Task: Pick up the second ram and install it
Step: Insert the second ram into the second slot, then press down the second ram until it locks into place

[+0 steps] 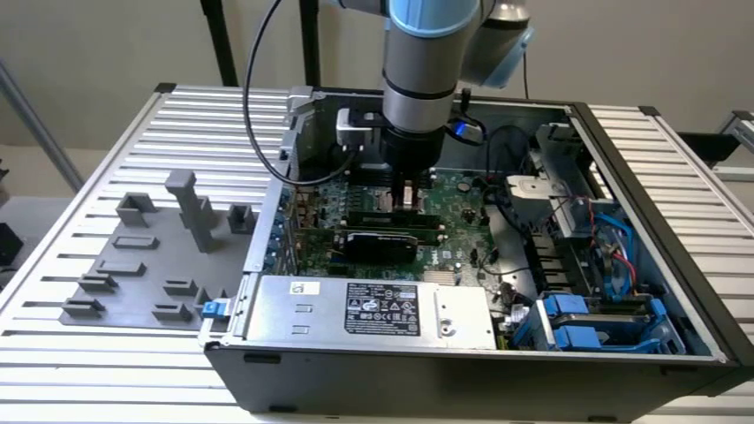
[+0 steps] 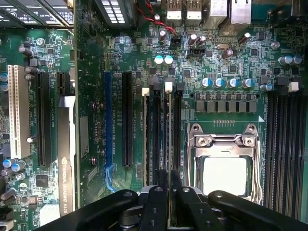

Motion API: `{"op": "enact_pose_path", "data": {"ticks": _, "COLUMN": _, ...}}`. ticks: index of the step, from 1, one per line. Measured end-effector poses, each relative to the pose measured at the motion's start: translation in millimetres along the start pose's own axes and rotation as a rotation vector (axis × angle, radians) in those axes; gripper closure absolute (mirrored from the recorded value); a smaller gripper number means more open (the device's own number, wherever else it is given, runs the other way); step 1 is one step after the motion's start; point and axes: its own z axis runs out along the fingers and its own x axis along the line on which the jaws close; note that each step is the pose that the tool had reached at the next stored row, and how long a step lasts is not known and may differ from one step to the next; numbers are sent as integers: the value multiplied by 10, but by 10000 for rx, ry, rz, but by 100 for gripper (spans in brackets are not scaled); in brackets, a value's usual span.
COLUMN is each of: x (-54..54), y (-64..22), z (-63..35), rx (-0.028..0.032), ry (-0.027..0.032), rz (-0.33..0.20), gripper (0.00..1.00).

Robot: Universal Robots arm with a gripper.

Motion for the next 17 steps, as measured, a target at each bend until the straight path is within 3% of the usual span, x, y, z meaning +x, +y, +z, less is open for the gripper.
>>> {"op": "enact_pose_path", "data": {"ticks": 17, "x": 0, "y": 0, "z": 36, "rx": 1, "ry": -1, "rz": 0, "gripper": 100}}
